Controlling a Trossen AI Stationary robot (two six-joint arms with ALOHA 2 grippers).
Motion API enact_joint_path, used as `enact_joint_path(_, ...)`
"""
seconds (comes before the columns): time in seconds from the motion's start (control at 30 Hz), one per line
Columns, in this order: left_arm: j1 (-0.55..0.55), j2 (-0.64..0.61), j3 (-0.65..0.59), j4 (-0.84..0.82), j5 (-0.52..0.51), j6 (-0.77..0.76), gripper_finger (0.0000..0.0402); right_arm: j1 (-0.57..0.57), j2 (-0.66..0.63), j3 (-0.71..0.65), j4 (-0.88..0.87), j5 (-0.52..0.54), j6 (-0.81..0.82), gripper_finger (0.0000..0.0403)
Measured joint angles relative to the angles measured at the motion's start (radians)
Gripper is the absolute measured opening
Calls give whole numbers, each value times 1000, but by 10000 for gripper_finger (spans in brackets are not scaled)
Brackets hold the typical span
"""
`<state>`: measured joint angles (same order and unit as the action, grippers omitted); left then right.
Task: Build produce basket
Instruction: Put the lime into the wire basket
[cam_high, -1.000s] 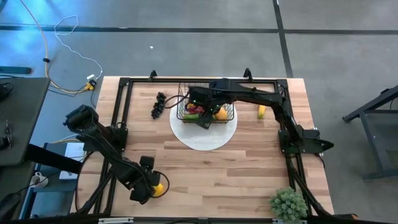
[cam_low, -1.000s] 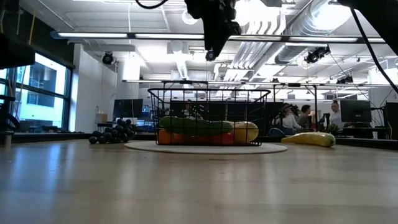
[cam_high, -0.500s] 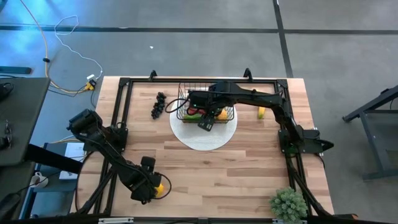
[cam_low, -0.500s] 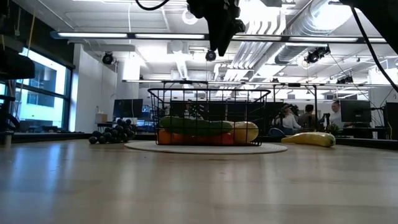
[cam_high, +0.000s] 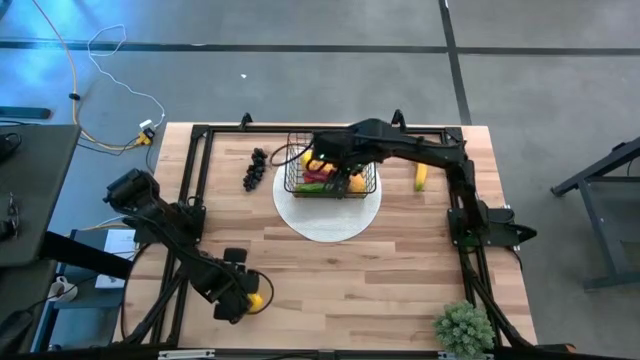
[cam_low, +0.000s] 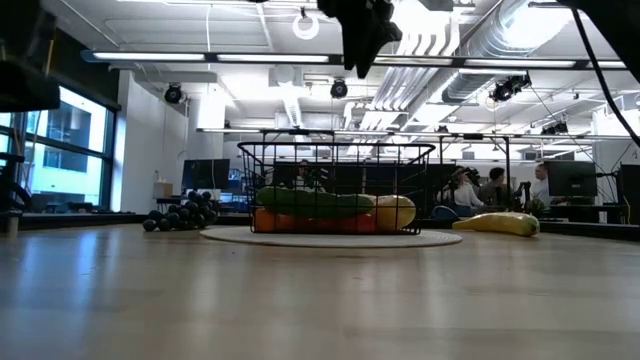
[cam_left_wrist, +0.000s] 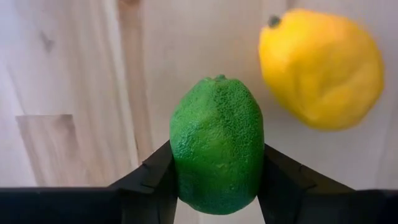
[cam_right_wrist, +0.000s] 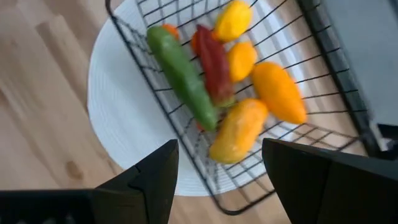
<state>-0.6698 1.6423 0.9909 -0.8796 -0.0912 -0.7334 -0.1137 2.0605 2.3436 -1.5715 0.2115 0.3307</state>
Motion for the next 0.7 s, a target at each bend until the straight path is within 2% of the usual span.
enact_joint_path(0.17,55,-55,0,-22,-15,-23,153,-36,-54,0,0,51,-56,213)
enact_joint_path(0.33,154,-119,0,-32,-31,-22,153,-91,-122,0,5,130,-131,213)
enact_joint_path(0.7,420,-275,1,-24,-126,27,153,-283,-252,0,23,155,-296,213)
